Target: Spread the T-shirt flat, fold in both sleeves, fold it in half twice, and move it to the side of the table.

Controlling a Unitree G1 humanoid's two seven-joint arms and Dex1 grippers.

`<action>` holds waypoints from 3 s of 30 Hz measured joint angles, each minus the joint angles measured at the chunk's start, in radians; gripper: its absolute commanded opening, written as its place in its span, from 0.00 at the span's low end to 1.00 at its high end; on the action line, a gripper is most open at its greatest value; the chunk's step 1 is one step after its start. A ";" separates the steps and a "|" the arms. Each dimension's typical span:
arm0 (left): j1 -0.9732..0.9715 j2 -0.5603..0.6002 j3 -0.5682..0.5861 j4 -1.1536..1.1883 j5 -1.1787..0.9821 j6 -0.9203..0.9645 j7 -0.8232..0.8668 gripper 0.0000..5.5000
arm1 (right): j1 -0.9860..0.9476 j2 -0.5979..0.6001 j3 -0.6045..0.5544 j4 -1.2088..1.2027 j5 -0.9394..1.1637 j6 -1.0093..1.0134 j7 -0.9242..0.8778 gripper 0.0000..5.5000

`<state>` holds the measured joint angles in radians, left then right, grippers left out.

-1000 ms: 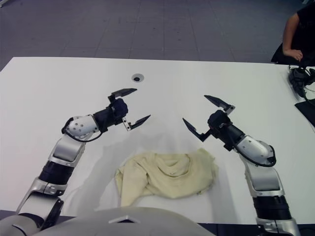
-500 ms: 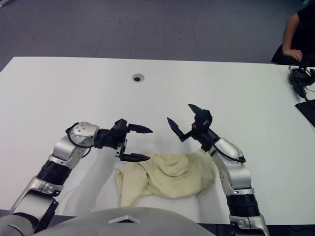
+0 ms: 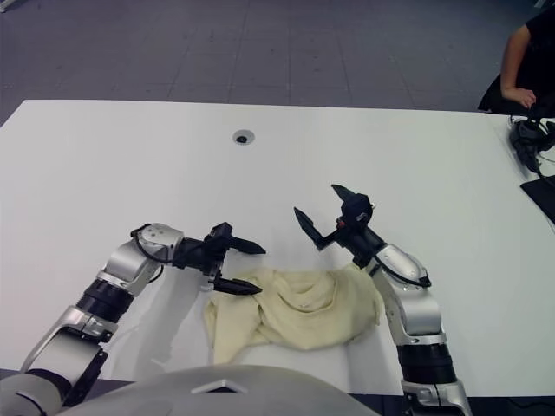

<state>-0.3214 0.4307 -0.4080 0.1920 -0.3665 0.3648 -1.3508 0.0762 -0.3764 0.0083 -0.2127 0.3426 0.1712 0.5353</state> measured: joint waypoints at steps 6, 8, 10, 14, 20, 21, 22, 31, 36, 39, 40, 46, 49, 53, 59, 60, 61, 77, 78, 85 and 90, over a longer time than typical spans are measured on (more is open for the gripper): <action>0.013 -0.004 -0.003 -0.066 0.002 0.003 -0.005 0.98 | 0.024 0.002 -0.001 -0.042 -0.005 0.000 -0.021 0.98; 0.012 -0.004 -0.004 -0.091 0.004 0.004 -0.001 0.92 | 0.028 0.002 -0.003 -0.050 -0.006 0.000 -0.023 0.98; 0.013 -0.004 -0.016 -0.108 0.014 0.003 0.002 0.95 | 0.040 0.002 -0.005 -0.054 -0.009 -0.001 -0.025 0.98; 0.014 -0.019 -0.067 -0.095 0.057 -0.016 0.002 0.92 | 0.075 0.002 -0.006 -0.096 -0.009 -0.012 -0.025 0.98; 0.014 -0.019 -0.085 -0.088 0.068 -0.002 -0.003 0.72 | 0.085 0.002 -0.006 -0.105 -0.009 -0.012 -0.029 0.98; 0.015 -0.018 -0.087 -0.088 0.069 0.001 -0.003 0.70 | 0.085 0.002 -0.006 -0.105 -0.009 -0.012 -0.029 0.98; 0.015 -0.017 -0.087 -0.088 0.069 0.003 -0.003 0.66 | 0.085 0.002 -0.006 -0.105 -0.009 -0.012 -0.029 0.98; 0.015 -0.019 -0.065 -0.079 0.067 0.025 0.009 0.36 | 0.083 0.008 -0.004 -0.105 -0.009 -0.012 -0.028 0.98; 0.015 -0.021 -0.049 -0.078 0.050 0.032 0.010 0.18 | 0.083 0.009 0.001 -0.107 -0.010 -0.012 -0.025 0.98; 0.015 -0.027 -0.040 -0.079 0.046 0.036 0.013 0.08 | 0.082 0.009 0.002 -0.112 -0.011 -0.012 -0.021 0.98; 0.015 -0.027 -0.034 -0.079 0.040 0.039 0.013 0.05 | 0.082 0.009 0.002 -0.116 -0.013 -0.013 -0.021 0.98; 0.015 -0.027 -0.015 -0.089 0.020 0.049 0.013 0.00 | 0.082 0.009 0.005 -0.122 -0.026 -0.013 -0.018 0.98; 0.015 -0.026 -0.015 -0.089 0.020 0.049 0.013 0.00 | 0.082 0.010 0.006 -0.122 -0.027 -0.013 -0.017 0.98; 0.015 -0.026 -0.015 -0.089 0.021 0.048 0.014 0.00 | 0.082 0.011 0.007 -0.123 -0.031 -0.013 -0.014 0.98; 0.018 -0.023 -0.004 -0.131 0.019 0.045 0.032 0.00 | 0.083 0.011 0.007 -0.128 -0.032 -0.013 -0.011 0.98; 0.026 -0.019 0.004 -0.171 0.015 0.039 0.040 0.00 | 0.082 0.011 0.006 -0.133 -0.032 -0.013 -0.010 0.98; 0.034 -0.017 0.009 -0.200 0.010 0.037 0.046 0.00 | 0.082 0.012 0.006 -0.135 -0.031 -0.013 -0.010 0.98; 0.300 0.229 -0.034 -0.736 0.038 -0.019 0.096 0.00 | 0.114 -0.224 -0.137 -0.207 0.003 -0.009 0.183 0.98; 0.313 0.232 -0.048 -0.745 0.057 -0.031 0.105 0.00 | 0.118 -0.272 -0.162 -0.209 0.011 -0.009 0.227 0.98; 0.324 0.229 -0.131 -0.754 0.109 -0.050 0.147 0.00 | 0.143 -0.480 -0.240 -0.222 0.088 0.053 0.457 0.98; 0.333 0.225 -0.161 -0.753 0.110 -0.051 0.166 0.00 | 0.098 -0.562 -0.221 -0.175 0.141 0.086 0.619 0.98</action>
<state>0.0120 0.6559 -0.5685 -0.5609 -0.2564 0.3139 -1.1848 0.1743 -0.9387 -0.2123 -0.3880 0.4832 0.2573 1.1541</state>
